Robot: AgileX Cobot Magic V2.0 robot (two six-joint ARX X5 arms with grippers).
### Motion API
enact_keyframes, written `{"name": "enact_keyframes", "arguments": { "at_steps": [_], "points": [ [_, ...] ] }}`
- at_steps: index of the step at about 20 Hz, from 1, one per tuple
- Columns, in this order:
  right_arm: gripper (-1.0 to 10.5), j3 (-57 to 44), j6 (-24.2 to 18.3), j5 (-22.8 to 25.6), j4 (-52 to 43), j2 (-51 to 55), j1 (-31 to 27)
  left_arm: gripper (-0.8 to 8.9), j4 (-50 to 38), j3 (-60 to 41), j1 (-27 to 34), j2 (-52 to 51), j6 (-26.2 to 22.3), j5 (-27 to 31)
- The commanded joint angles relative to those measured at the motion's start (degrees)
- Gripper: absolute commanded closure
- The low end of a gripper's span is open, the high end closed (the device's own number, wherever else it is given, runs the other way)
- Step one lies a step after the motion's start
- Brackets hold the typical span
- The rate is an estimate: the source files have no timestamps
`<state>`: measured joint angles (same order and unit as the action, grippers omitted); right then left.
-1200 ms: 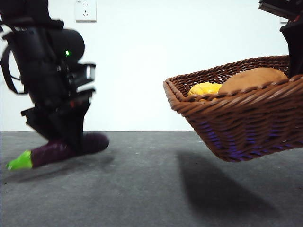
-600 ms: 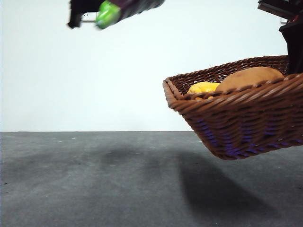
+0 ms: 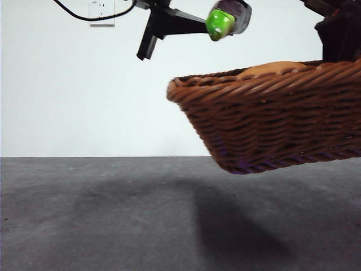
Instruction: Help me put the vegetables on the table into the basket
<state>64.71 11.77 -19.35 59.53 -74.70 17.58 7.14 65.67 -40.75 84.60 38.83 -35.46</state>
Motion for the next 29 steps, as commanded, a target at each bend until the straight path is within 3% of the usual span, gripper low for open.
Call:
{"name": "enact_keyframes", "arguments": {
  "at_steps": [1, 2, 4, 9, 14, 15, 16, 17, 18, 22, 29],
  "points": [
    [9.6, 0.37, 1.46, -0.81, -1.66, 0.17, 1.40, 6.55, -1.18, -0.33, -0.87, 0.20, 1.49, 1.07],
    [9.6, 0.37, 1.81, -0.81, -2.36, 0.17, 2.16, 5.99, -1.11, -0.33, -0.98, 0.20, 1.55, 1.42],
    [9.6, 0.37, 2.25, -0.81, -3.06, 0.17, 3.50, 2.15, -1.14, -0.33, -1.14, 0.20, 1.53, 1.70],
    [9.6, 0.37, 2.54, -0.37, -2.86, 0.17, 3.82, 1.86, -2.62, -0.31, -1.25, 0.15, 1.53, 1.77],
    [9.6, 0.37, 3.30, 4.46, -2.56, -0.59, 3.67, 1.90, -2.69, 0.48, 0.57, -3.61, -4.09, -3.63],
    [9.6, 0.37, 3.32, 4.83, -2.64, -1.25, 3.54, 2.41, -0.70, 0.48, 1.03, -5.20, -5.88, -3.76],
    [9.6, 0.37, 3.30, 4.81, -2.97, -2.25, 3.02, 4.15, 2.47, 0.48, 1.53, -7.34, -8.70, -3.74],
    [9.6, 0.37, 3.28, 4.63, -3.82, -3.58, 2.51, 6.99, 6.67, 0.48, 2.03, -9.73, -12.70, -3.74],
    [9.6, 0.37, 3.26, 4.22, -5.46, -4.96, 2.05, 8.32, 10.36, 0.48, 2.56, -12.07, -16.11, -3.50],
    [9.6, 1.88, 1.18, -4.90, -11.61, -11.80, -4.39, 8.15, 26.60, 0.48, 4.83, -21.44, -26.34, -3.50],
    [9.6, 22.40, -11.06, -4.35, -1.53, -30.29, -12.11, 8.15, 46.97, 0.48, 6.34, -30.86, -39.74, -1.09]
  ]
}}
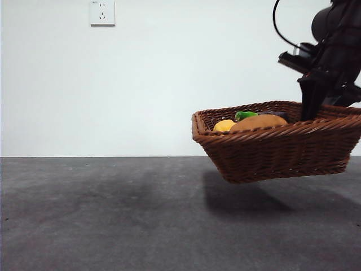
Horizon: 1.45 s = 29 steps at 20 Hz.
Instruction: Help me put the vegetables on the table into the basket
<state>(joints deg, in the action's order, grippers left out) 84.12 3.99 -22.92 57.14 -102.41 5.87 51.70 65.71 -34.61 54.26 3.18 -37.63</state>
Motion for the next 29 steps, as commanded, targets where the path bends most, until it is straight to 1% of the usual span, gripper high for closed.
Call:
{"name": "enact_keyframes", "arguments": {
  "at_steps": [1, 4, 6, 9, 10, 11, 13, 14, 15, 16, 17, 18, 19, 21, 22, 24, 25, 26, 28, 29],
  "points": [
    [9.6, 5.49, -4.63, -0.83, 1.70, -4.96, -0.83, 8.15, 5.29, 0.44, 0.20, -1.07, -5.35, 2.38],
    [9.6, 12.83, -4.61, -0.92, 3.30, -12.13, -2.43, 8.15, 14.01, 0.44, 0.20, -1.81, -8.46, 7.80],
    [9.6, 15.80, -4.79, -0.96, 4.33, -15.69, -3.37, 8.15, 16.98, 0.44, 0.20, -2.23, -9.11, 9.07],
    [9.6, 16.87, -8.00, -1.44, 4.68, -20.17, -4.59, 8.15, 18.10, 0.44, 0.20, -2.95, -9.73, 9.18],
    [9.6, 16.90, -8.79, -2.25, 4.52, -21.55, -4.92, 8.15, 18.08, 0.44, 0.20, -2.97, -9.88, 9.20],
    [9.6, 16.87, -9.07, -2.84, 4.39, -22.62, -5.22, 8.15, 18.10, 0.44, 0.20, -2.97, -9.88, 9.18],
    [9.6, 16.90, -9.46, -2.19, 3.87, -23.87, -5.33, 8.15, 18.10, 0.44, 0.20, -2.95, -10.19, 9.20],
    [8.6, 16.90, -10.29, -1.53, 3.26, -23.87, -5.49, 8.15, 18.10, 0.44, 0.20, -2.95, -10.56, 9.20],
    [6.7, 16.92, -10.21, -1.09, 2.82, -23.85, -5.53, 8.15, 18.10, 0.44, 0.20, -2.95, -10.56, 9.20],
    [4.2, 17.31, -10.27, -1.01, 3.08, -23.80, -5.57, 8.15, 18.10, 0.44, 0.20, -2.95, -10.56, 9.20],
    [3.0, 17.75, -10.88, -0.48, 3.19, -23.80, -5.57, 8.15, 18.10, 0.44, 0.20, -2.95, -10.56, 9.20],
    [2.8, 18.47, -11.63, 0.13, 3.63, -23.71, -5.57, 8.15, 18.08, 0.44, 0.20, -2.93, -10.71, 9.20],
    [2.9, 20.13, -11.72, 2.08, 5.01, -23.67, -5.57, 8.15, 18.05, 0.44, 0.20, -2.91, -10.99, 9.20],
    [2.9, 26.32, -11.72, 7.78, 12.39, -23.61, -5.57, 8.15, 18.05, 0.44, 0.20, -2.91, -11.56, 10.38],
    [3.0, 29.99, -11.65, 10.45, 16.79, -22.95, -5.57, 8.15, 18.05, 0.44, 0.20, -2.91, -12.79, 13.70],
    [5.0, 31.43, -8.11, 11.13, 18.14, -17.77, -5.55, 8.15, 17.86, 0.44, 0.20, -2.89, -13.46, 22.73],
    [6.2, 31.43, -6.62, 10.97, 18.16, -14.62, -5.40, 8.15, 17.84, 0.44, 0.20, -2.89, -13.44, 26.01],
    [7.3, 31.43, -6.56, 11.04, 18.56, -11.15, -4.68, 8.15, 17.59, 0.44, 0.20, -2.89, -13.46, 28.06],
    [9.8, 31.43, -6.58, 11.19, 20.96, -4.42, -3.69, 8.15, 16.06, 0.44, 0.20, -2.89, -13.44, 28.87],
    [9.6, 31.36, -6.51, 11.72, 21.75, -1.09, -3.32, 8.15, 15.23, 0.44, 0.20, -2.89, -13.46, 28.89]
  ]
}}
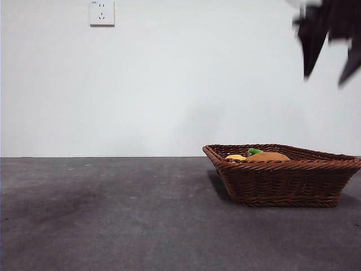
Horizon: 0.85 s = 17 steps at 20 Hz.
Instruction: Help me put the vegetables on the table into the basket
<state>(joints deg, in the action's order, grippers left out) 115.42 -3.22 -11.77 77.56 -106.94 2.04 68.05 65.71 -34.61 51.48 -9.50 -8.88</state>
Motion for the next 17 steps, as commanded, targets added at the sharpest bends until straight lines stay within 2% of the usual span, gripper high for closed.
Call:
{"name": "enact_keyframes", "arguments": {
  "at_steps": [1, 3, 10, 17],
  "points": [
    [9.6, -0.04, 0.68, 1.49, 1.31, 6.97, 0.98, 8.15, -1.75, 0.44, 0.20, -0.07, -0.72, 0.13],
    [9.6, -0.11, 0.68, 3.48, 1.38, 14.16, 1.79, 8.15, -1.60, 0.44, 0.20, -0.04, -0.61, 0.13],
    [9.5, -6.64, 1.51, 3.69, 1.40, 35.98, 2.12, 8.15, -2.12, 0.44, 0.20, 0.92, -0.61, -0.07],
    [9.5, -6.73, 1.31, 10.14, 1.40, 37.66, 2.08, 8.15, -10.16, 0.33, 0.09, 3.13, -0.61, -0.11]
  ]
}}
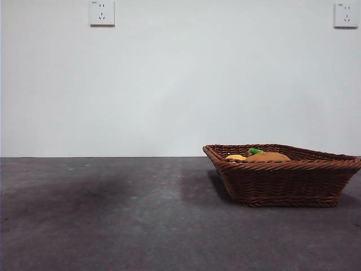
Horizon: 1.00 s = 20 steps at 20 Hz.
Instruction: Help me put the vegetables on the table into the basket
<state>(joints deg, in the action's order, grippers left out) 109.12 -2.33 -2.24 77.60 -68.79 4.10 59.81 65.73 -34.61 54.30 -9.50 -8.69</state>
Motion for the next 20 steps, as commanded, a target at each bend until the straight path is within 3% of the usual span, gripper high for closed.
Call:
{"name": "enact_keyframes", "arguments": {
  "at_steps": [1, 7, 10, 13, 20],
  "points": [
    [9.5, -0.44, 0.42, 0.59, 1.33, -0.96, 0.02, 8.15, -3.37, 0.31, 0.31, 0.70, -0.63, -0.11],
    [9.5, -0.44, 0.42, 0.83, 1.33, -5.46, 0.02, 8.15, -16.02, -2.14, 6.88, -0.83, -0.63, -1.29],
    [9.5, -0.44, 0.42, 0.81, 1.33, -8.09, 0.02, 8.15, -34.88, -14.16, 15.69, -8.81, -0.57, -5.03],
    [9.5, -0.44, 0.42, 0.81, 1.33, -10.40, 0.02, 8.15, -51.21, -29.90, 24.22, -18.40, 1.44, -4.94],
    [9.5, -0.44, 0.42, 0.81, 1.33, -14.32, 0.02, 8.15, -53.86, -52.54, 35.56, -39.80, 2.62, -1.70]
  ]
}}
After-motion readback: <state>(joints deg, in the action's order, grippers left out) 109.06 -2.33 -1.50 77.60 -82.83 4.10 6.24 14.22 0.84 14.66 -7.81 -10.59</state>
